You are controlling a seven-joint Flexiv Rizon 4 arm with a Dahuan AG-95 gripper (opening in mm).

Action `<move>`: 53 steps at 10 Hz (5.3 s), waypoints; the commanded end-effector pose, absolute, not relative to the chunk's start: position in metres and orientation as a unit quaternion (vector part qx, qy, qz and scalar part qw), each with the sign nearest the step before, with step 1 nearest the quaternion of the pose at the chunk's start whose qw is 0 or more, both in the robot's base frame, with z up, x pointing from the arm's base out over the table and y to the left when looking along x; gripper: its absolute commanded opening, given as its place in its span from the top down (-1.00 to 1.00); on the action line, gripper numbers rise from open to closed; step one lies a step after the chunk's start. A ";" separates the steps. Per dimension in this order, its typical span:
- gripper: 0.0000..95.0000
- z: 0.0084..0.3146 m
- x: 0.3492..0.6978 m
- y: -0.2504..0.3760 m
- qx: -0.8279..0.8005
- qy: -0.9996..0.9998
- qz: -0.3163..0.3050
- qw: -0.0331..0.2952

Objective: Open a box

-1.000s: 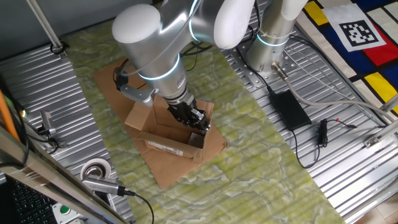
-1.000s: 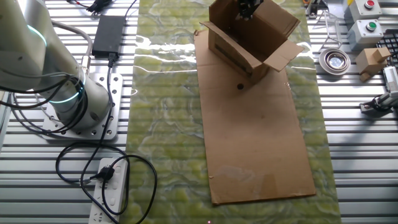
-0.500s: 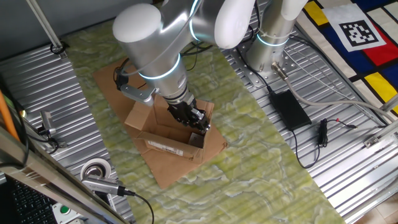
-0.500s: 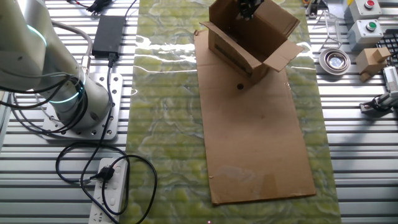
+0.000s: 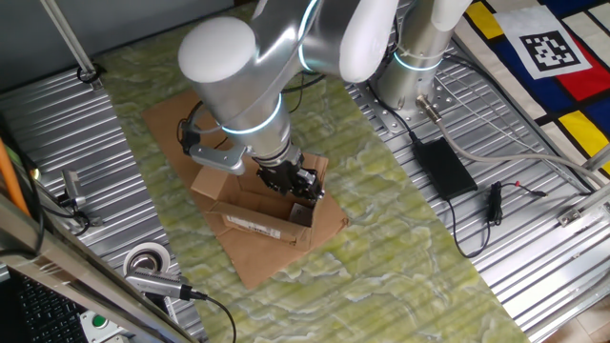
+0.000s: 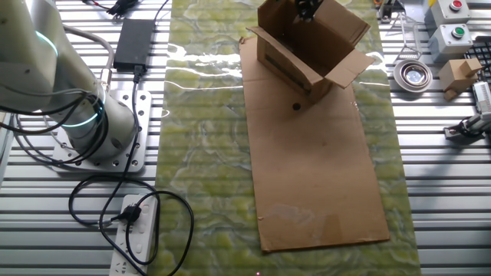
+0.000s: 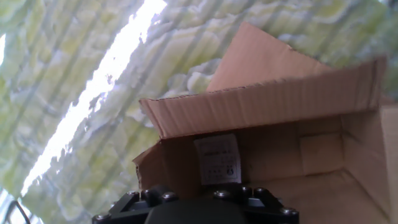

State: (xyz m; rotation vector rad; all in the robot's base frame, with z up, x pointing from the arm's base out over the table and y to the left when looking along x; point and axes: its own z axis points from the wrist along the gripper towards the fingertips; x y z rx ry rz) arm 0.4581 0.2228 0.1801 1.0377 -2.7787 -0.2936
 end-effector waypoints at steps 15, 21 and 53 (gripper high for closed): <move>-0.20 0.167 0.430 0.243 0.346 -0.929 -0.106 0.078; -0.20 0.152 0.429 0.243 0.359 -0.925 -0.103 0.071; -0.20 0.130 0.432 0.233 0.361 -0.929 -0.032 0.069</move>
